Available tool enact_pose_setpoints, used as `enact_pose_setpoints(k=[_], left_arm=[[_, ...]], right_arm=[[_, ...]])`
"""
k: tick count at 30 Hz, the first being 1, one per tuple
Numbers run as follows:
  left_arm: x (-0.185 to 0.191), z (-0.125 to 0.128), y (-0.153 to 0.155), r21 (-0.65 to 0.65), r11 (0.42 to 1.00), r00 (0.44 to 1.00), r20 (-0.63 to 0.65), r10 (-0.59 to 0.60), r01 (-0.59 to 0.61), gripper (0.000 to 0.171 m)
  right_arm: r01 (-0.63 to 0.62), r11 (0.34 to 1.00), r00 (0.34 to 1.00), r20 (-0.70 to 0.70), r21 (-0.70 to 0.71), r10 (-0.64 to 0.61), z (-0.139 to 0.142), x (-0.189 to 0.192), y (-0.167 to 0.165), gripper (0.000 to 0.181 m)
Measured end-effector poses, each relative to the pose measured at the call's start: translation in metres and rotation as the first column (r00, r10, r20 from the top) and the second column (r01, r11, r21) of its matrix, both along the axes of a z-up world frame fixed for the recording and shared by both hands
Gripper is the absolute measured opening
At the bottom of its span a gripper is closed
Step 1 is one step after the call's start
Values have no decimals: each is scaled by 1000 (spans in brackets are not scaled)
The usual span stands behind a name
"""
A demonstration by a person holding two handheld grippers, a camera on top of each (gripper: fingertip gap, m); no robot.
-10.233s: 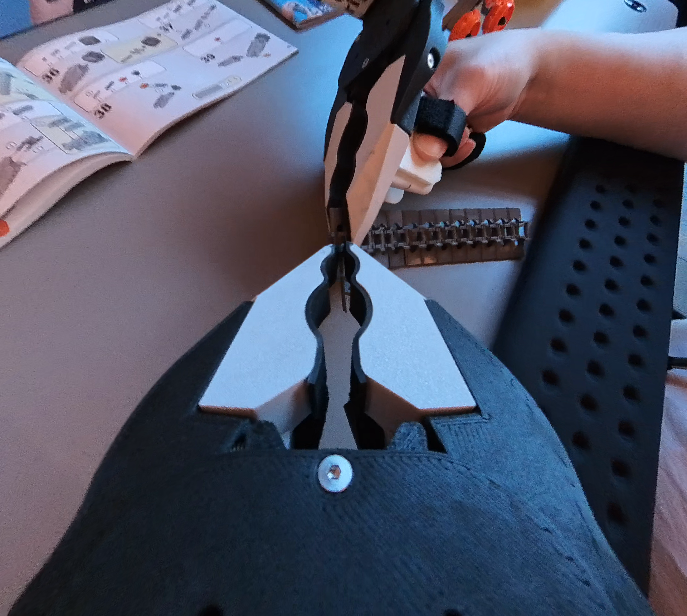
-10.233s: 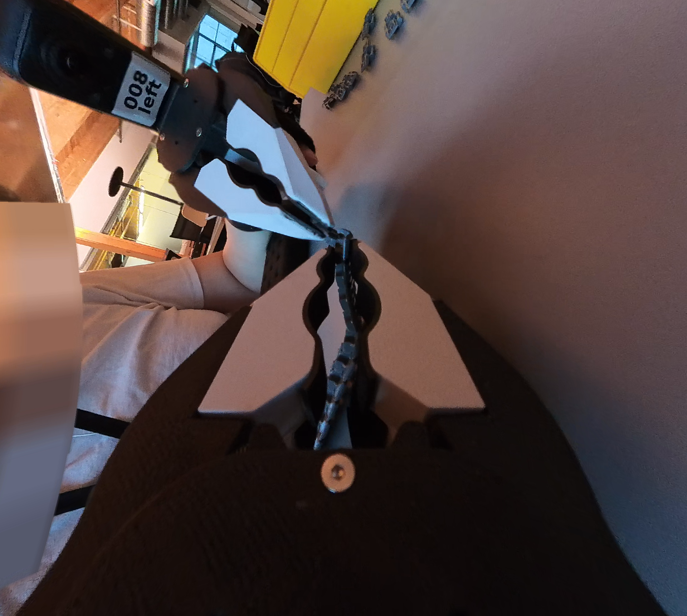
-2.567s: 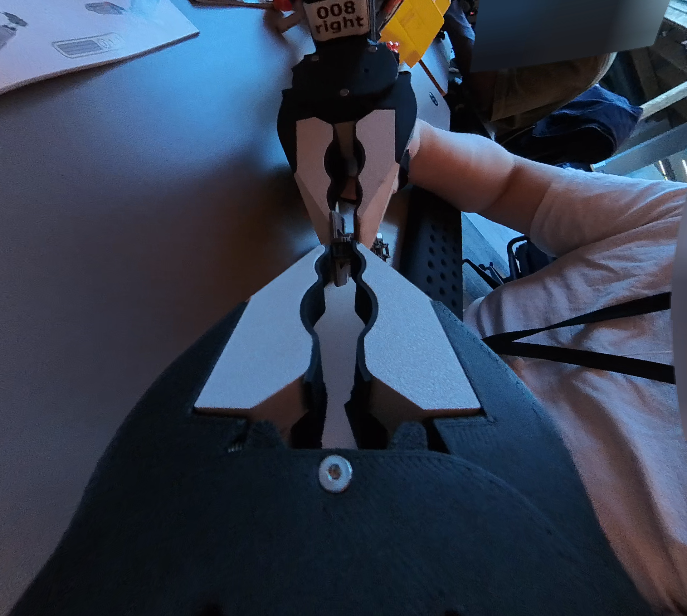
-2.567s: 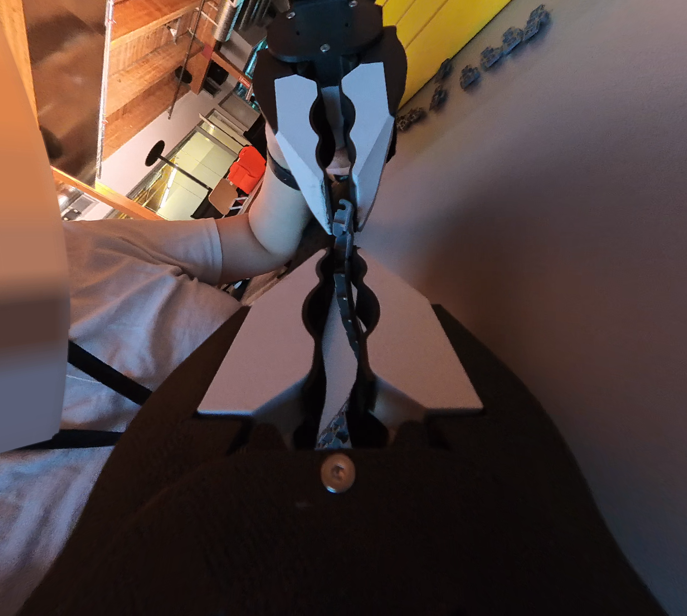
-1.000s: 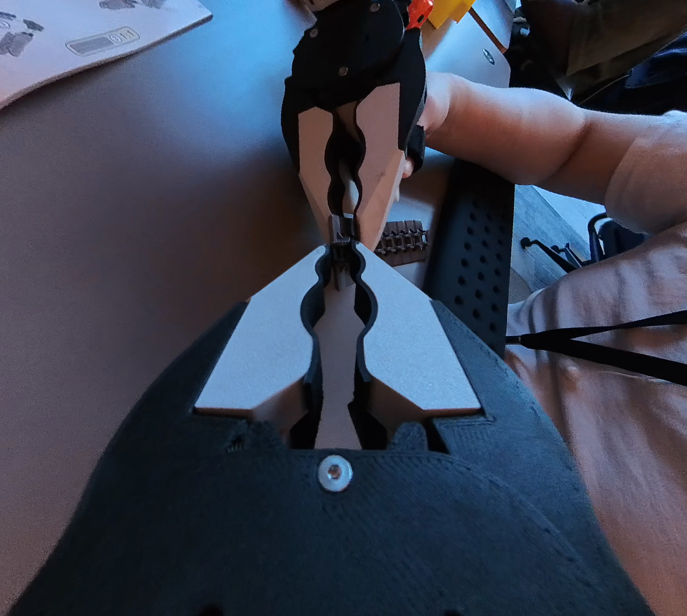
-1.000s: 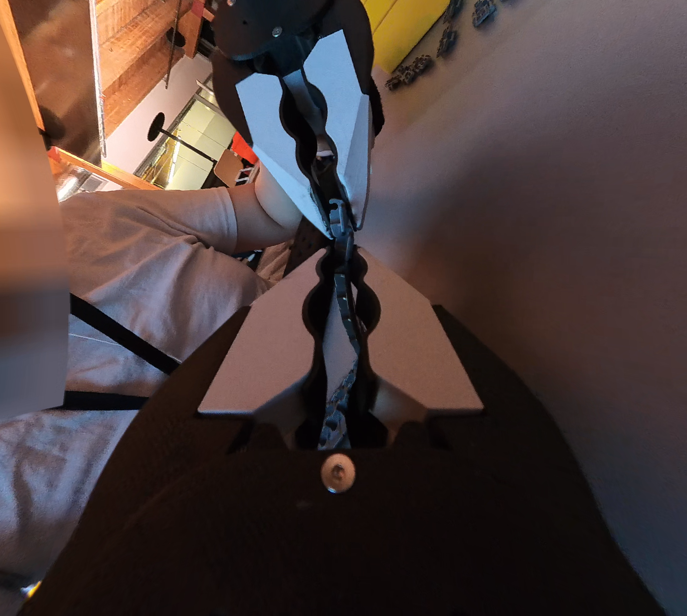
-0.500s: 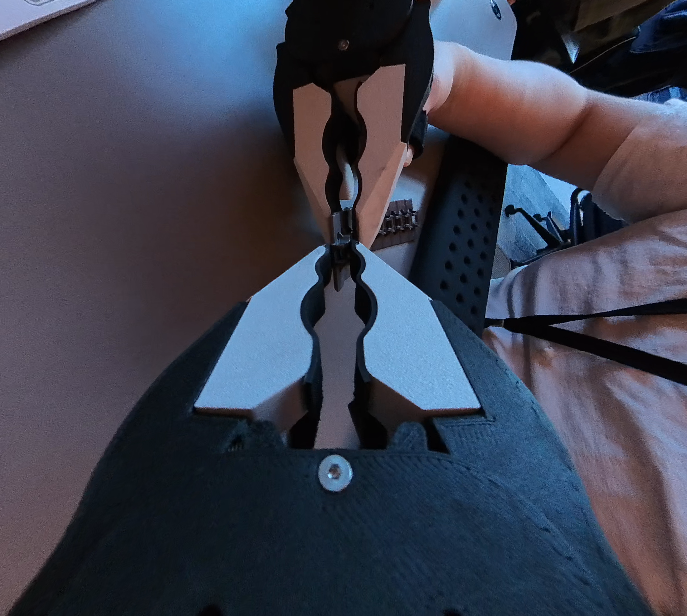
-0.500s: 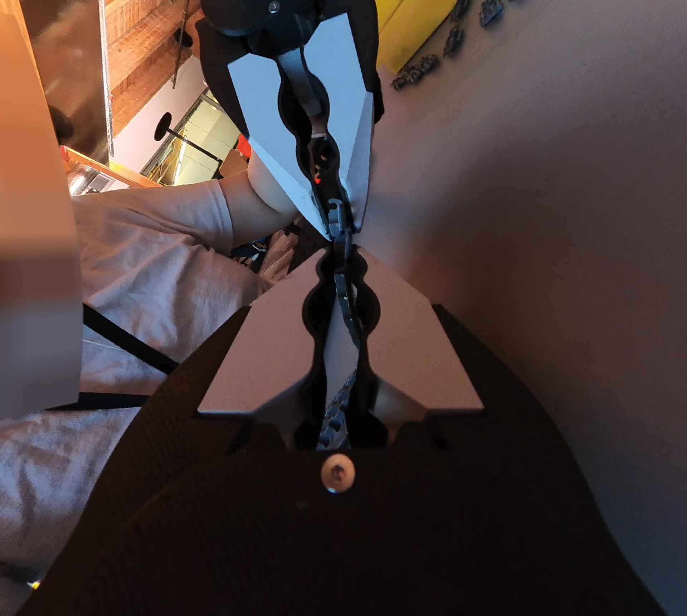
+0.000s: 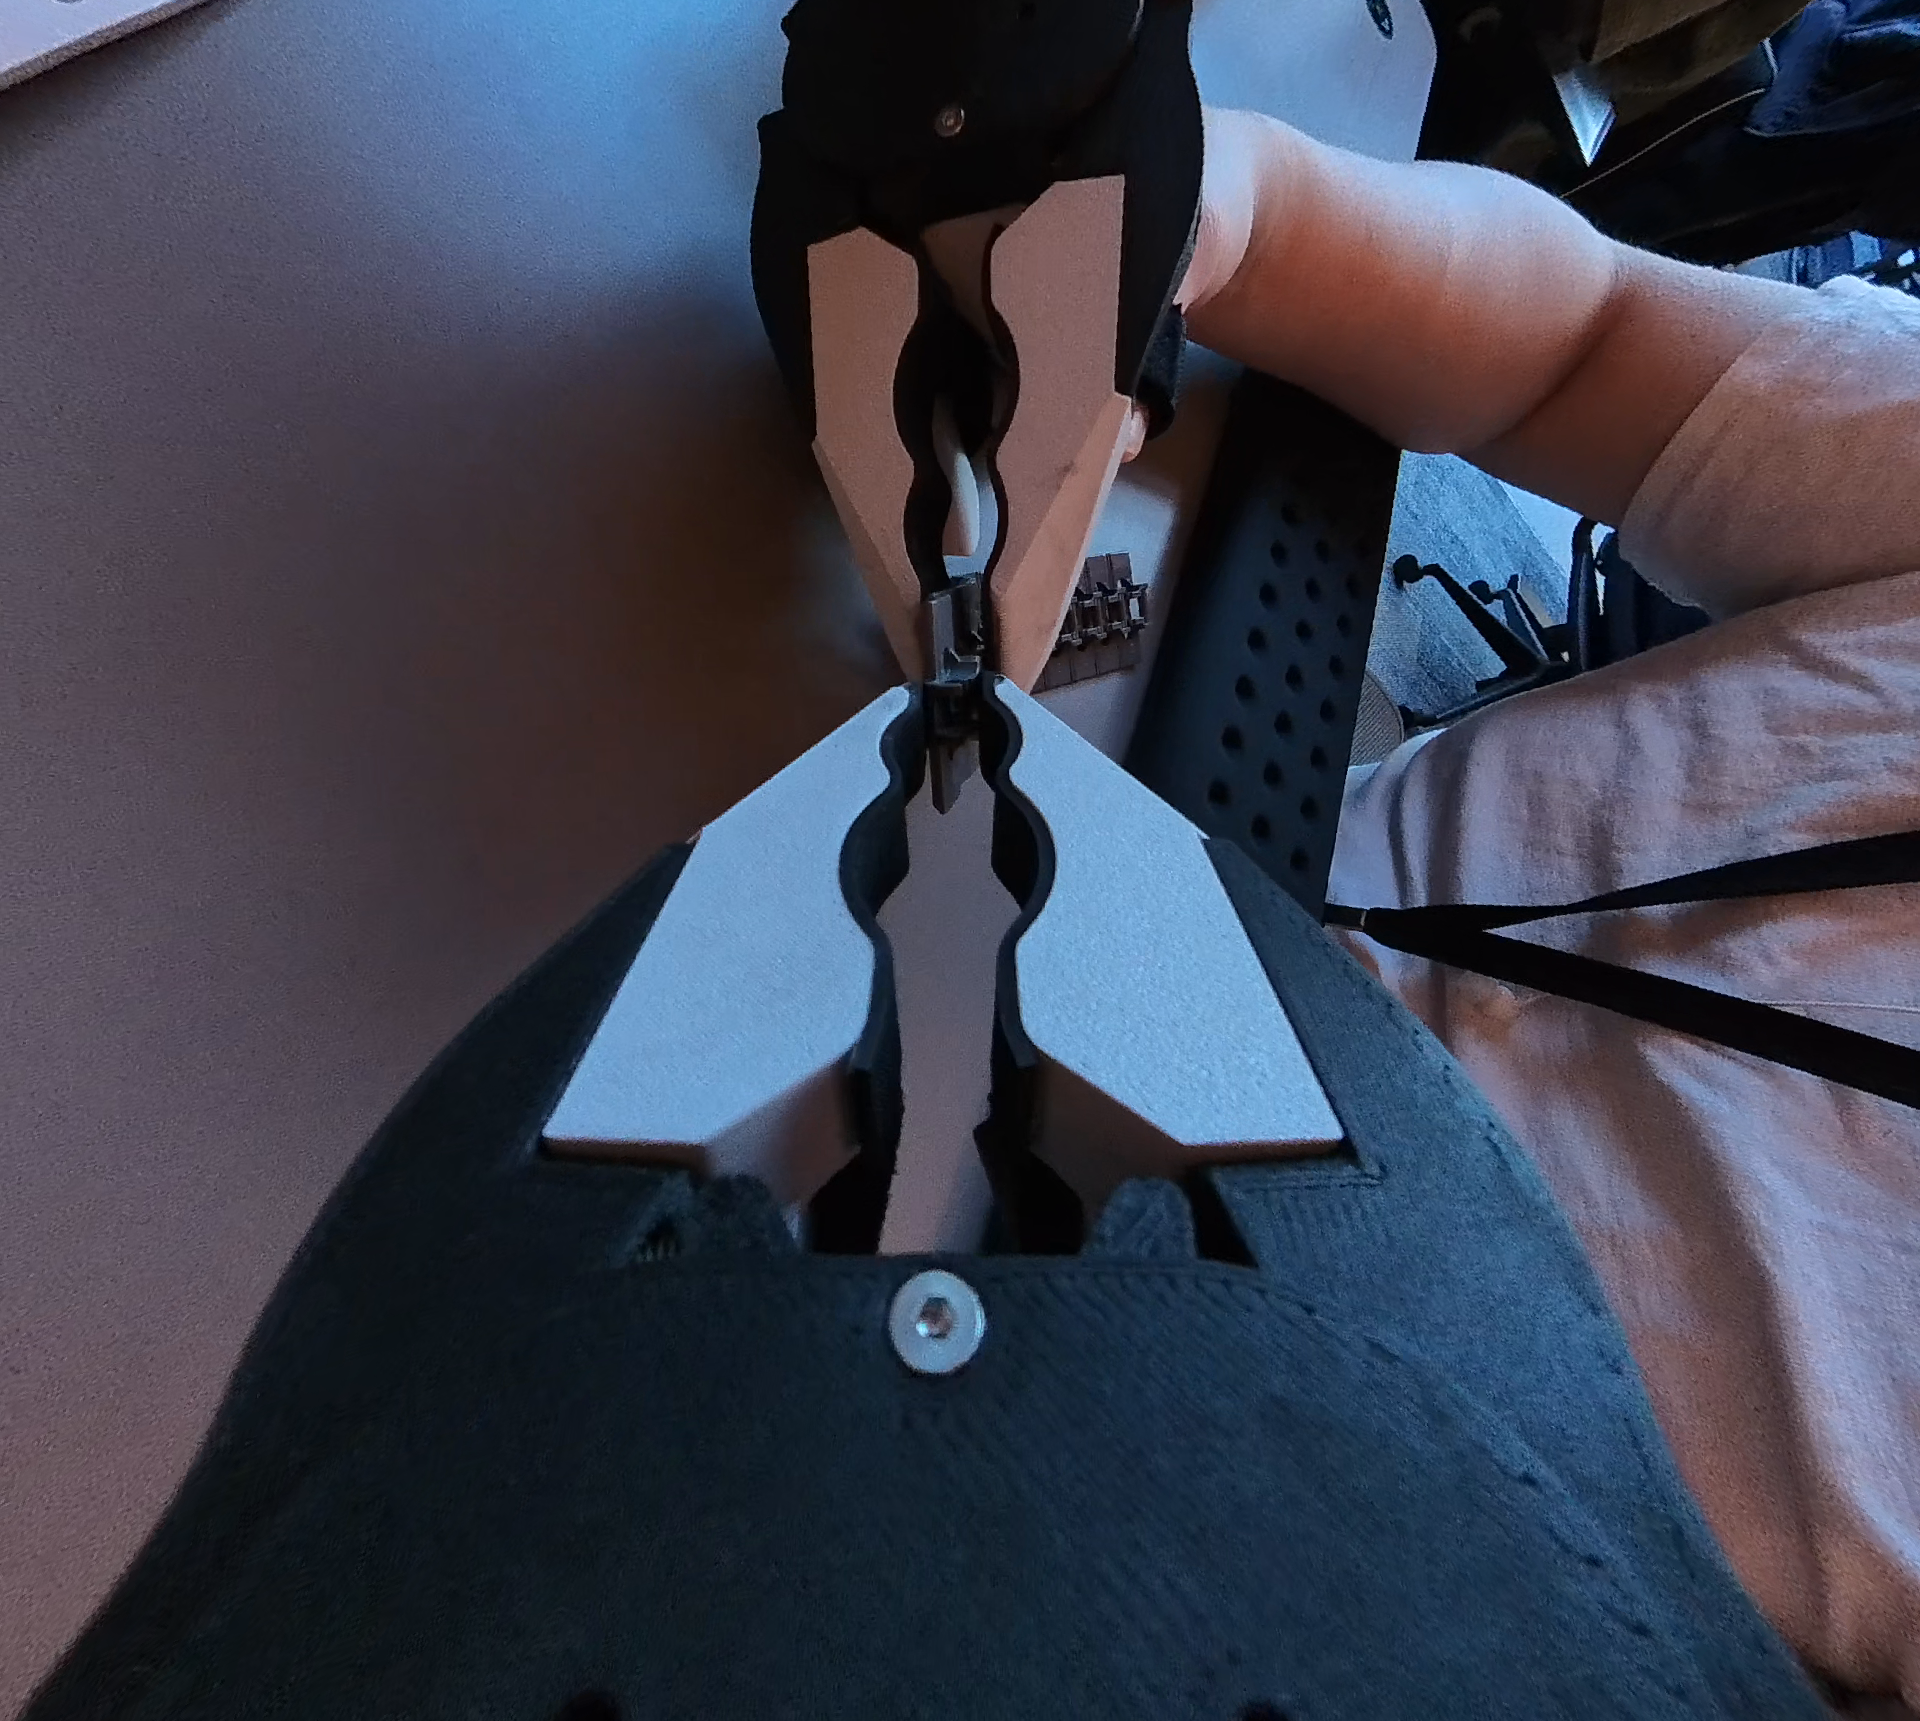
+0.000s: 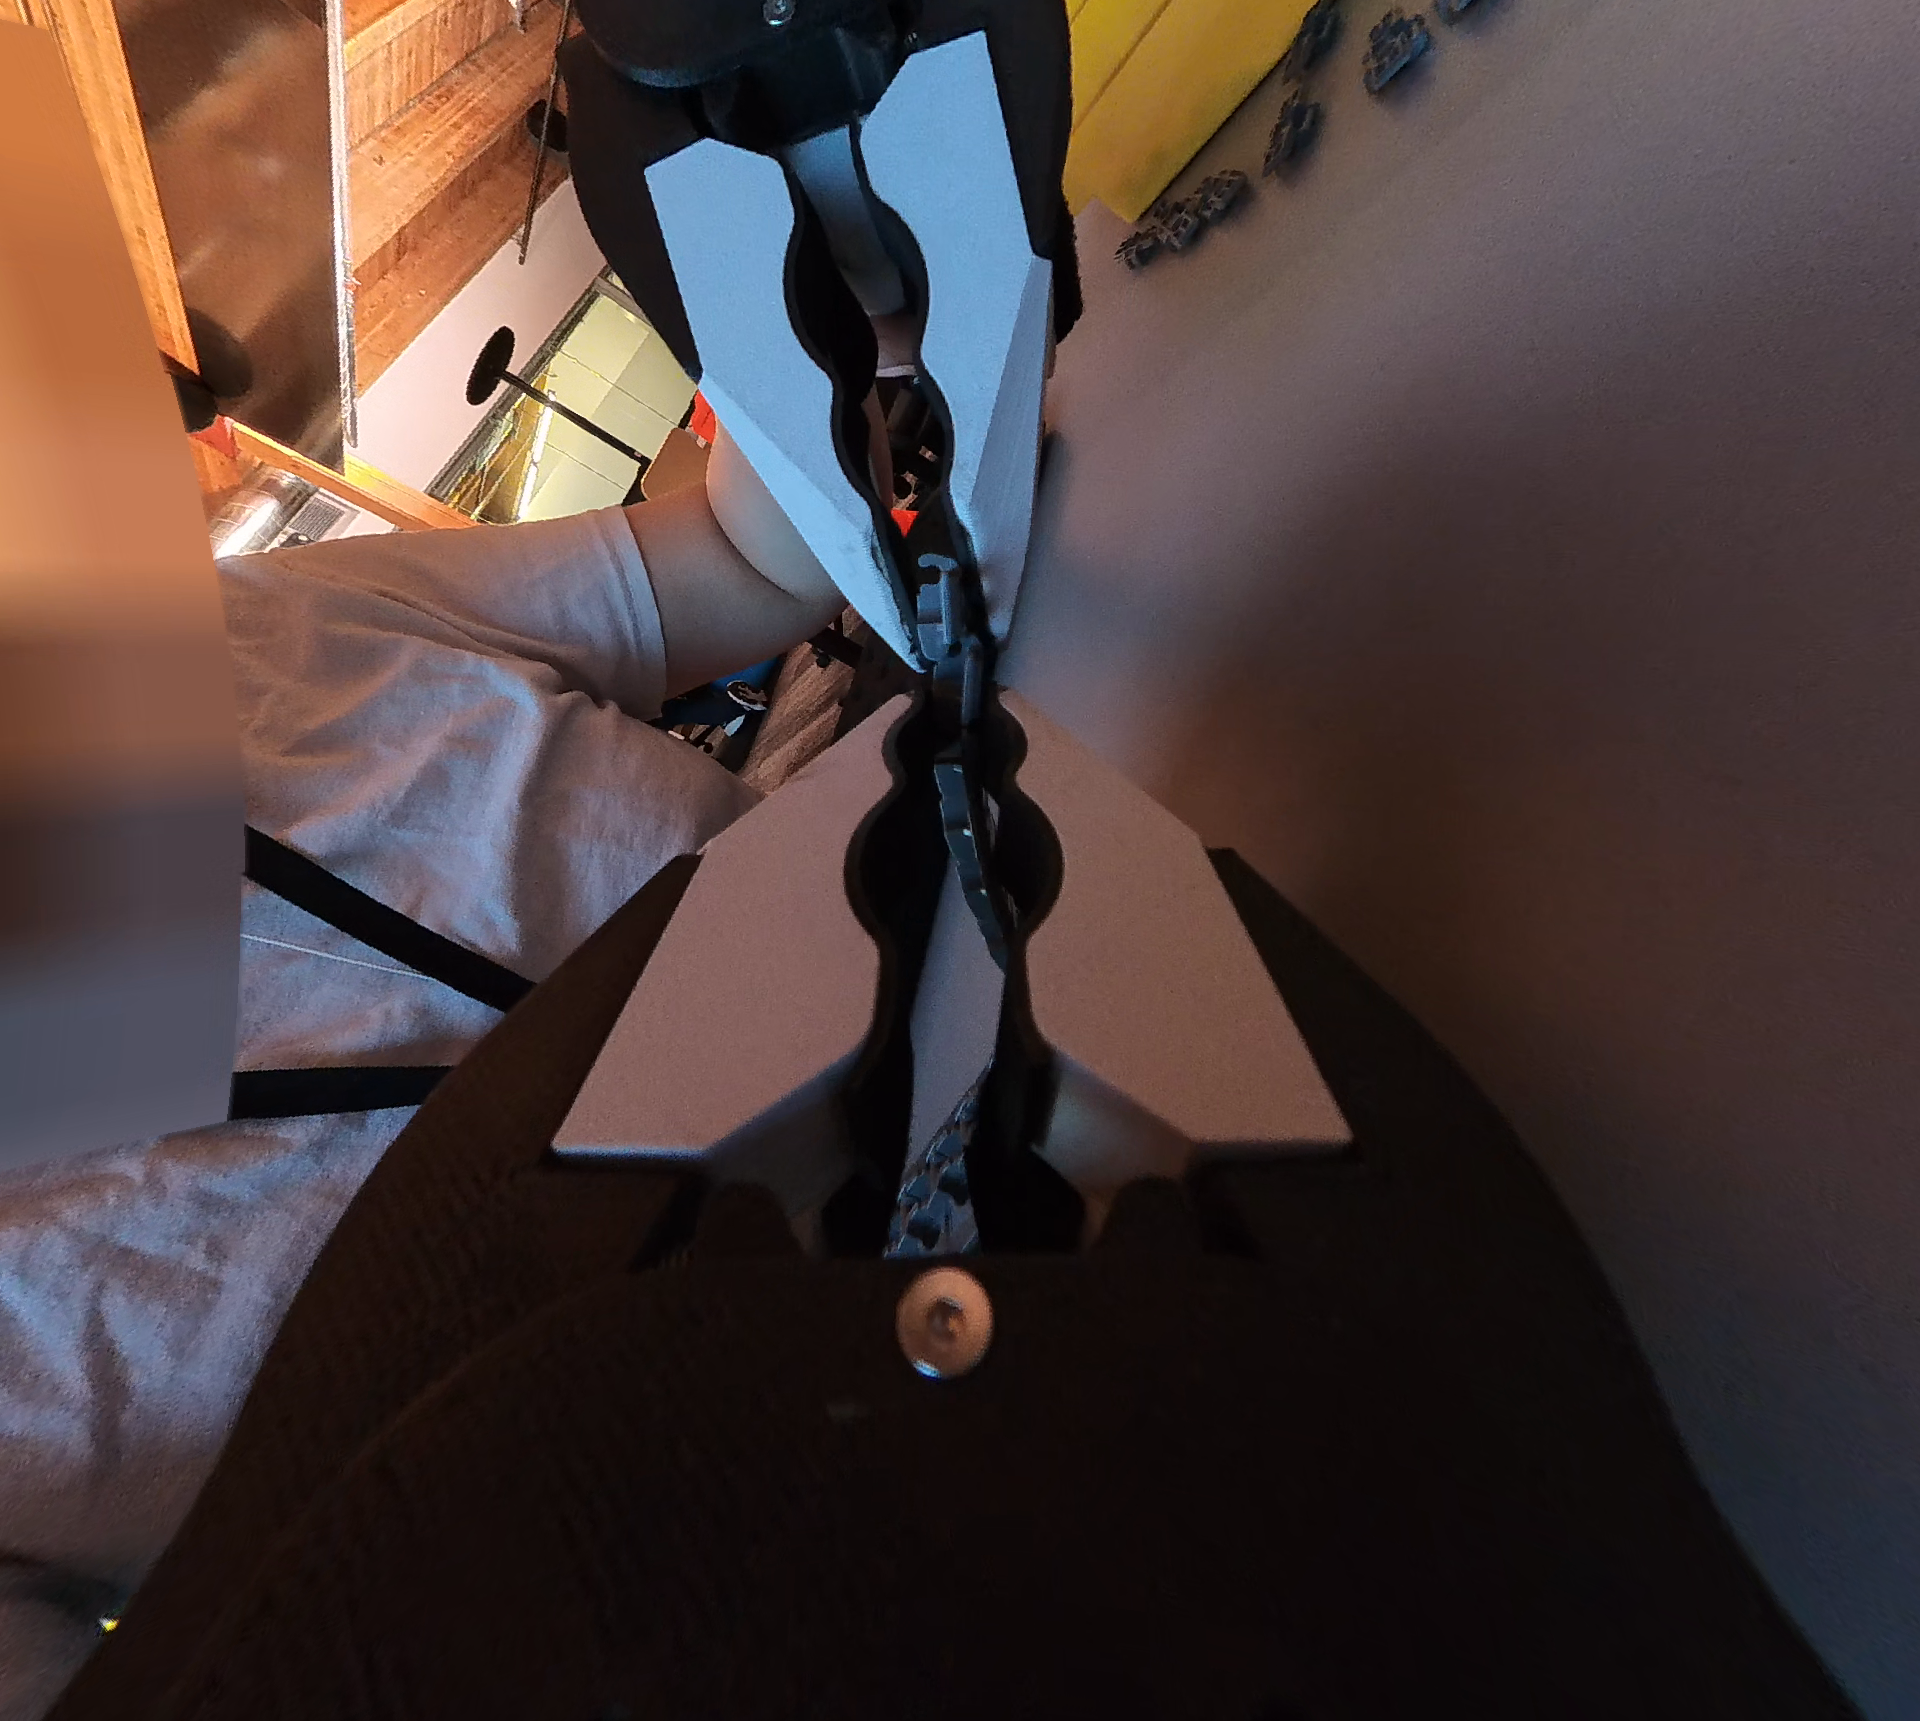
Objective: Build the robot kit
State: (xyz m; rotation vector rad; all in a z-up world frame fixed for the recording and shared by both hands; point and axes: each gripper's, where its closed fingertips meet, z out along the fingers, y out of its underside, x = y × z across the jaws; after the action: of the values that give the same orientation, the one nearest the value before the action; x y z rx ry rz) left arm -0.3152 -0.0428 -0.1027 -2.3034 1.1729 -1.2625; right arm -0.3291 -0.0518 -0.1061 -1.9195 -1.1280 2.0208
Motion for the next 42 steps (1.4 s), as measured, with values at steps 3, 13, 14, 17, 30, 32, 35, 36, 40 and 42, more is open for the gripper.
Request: enact_pose_setpoints(k=[3,13,14,17,30,32,35,36,40,42], left_arm=[[0,0,-1,-6,1000,1000,0,-3,3,7],[-1,0,-2,-20,1000,1000,10,-2,2,7],[-1,-1,-2,-21,1000,1000,11,-2,3,7],[-1,-1,-2,-25,1000,1000,13,-3,4,8],[-2,-1,-4,-23,1000,1000,9,-7,7,8],[-2,-1,-4,-23,1000,1000,9,-7,7,8],[-3,-1,-5,-23,1000,1000,8,-7,7,8],[-3,-1,-5,-24,1000,1000,8,-6,6,8],[-4,-2,-6,-32,999,1000,11,-5,6,8],[-4,-1,-6,-35,999,1000,16,-5,5,8]], right_arm=[[-3,1000,1000,1,2,3,0,0,-1,4],[-9,1000,1000,2,6,9,0,0,-1,4],[-9,1000,1000,3,6,9,0,0,-1,4],[-10,1000,1000,4,8,10,-1,0,-2,4],[-19,1000,1000,6,13,19,-1,0,-3,4],[-19,1000,1000,7,14,19,-1,0,-4,4],[-19,1000,1000,6,15,19,-1,0,-4,4],[-18,1000,1000,5,15,18,-1,0,-4,4],[-20,1000,1000,6,16,20,-1,-1,-4,4],[-22,1000,1000,4,17,22,-1,-1,-4,4]])
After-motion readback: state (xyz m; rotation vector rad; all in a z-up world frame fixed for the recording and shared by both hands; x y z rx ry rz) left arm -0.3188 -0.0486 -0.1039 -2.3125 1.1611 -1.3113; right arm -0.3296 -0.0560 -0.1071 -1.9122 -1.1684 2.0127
